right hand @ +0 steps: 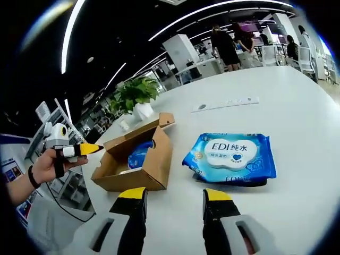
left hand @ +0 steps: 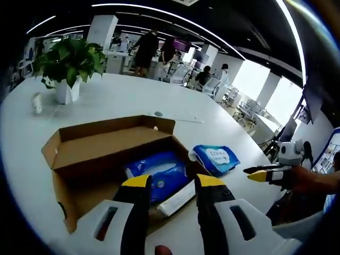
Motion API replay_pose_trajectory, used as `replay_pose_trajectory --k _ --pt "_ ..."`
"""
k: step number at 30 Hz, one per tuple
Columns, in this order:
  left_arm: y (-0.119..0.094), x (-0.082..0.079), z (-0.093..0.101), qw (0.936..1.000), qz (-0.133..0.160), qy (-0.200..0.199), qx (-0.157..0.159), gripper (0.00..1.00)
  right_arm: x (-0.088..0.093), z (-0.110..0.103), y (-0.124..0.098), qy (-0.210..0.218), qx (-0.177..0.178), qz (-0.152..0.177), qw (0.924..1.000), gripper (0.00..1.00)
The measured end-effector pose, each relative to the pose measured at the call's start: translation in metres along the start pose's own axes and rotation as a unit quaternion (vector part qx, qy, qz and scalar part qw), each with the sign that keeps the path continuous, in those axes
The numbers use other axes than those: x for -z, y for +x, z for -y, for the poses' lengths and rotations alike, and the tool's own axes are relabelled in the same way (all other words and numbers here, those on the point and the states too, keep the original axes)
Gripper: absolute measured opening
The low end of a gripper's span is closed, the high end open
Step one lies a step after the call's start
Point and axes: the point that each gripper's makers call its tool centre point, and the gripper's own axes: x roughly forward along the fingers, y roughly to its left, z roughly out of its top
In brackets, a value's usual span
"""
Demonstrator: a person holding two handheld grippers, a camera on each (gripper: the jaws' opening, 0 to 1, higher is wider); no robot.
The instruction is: Operate the shoe box by opening the lid, removing the specified soft item, and placing it in the target area until the item is outside and the box remains undamaged.
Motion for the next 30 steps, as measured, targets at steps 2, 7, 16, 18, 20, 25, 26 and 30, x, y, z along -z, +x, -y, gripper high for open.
replay_pose_trajectory --k 2,7,16,18,20,25,26,30 --pt "0.000 0.001 0.002 1.0000 -0.001 0.000 0.002 0.33 -0.001 -0.001 -0.001 -0.002 0.000 0.001 1.0000 0.39" --pt "-0.001 0.003 0.005 1.0000 -0.002 0.003 0.005 0.34 0.000 -0.002 0.000 0.001 0.000 0.000 1.0000 0.40" --pt "0.003 0.009 0.010 1.0000 -0.005 0.003 0.005 0.35 0.000 -0.003 -0.002 -0.004 -0.009 0.000 1.0000 0.41" --pt "0.002 0.010 0.012 1.0000 -0.005 0.004 0.007 0.35 -0.001 -0.004 -0.003 -0.004 -0.009 0.000 1.0000 0.41" --pt "0.001 0.011 0.012 0.9999 -0.006 0.008 0.009 0.35 -0.001 -0.005 -0.003 -0.007 -0.009 -0.002 0.9999 0.41" --pt "-0.001 0.015 0.013 0.9990 -0.023 0.032 0.021 0.36 -0.005 -0.011 0.000 -0.016 -0.004 0.002 0.9999 0.41" --pt "-0.002 0.016 0.012 0.9987 -0.027 0.036 0.023 0.36 -0.006 -0.011 0.000 -0.010 -0.002 0.004 0.9999 0.41" --pt "-0.007 0.012 0.007 0.9983 -0.027 0.042 0.031 0.37 -0.009 -0.019 0.004 -0.009 0.004 0.008 0.9999 0.41"
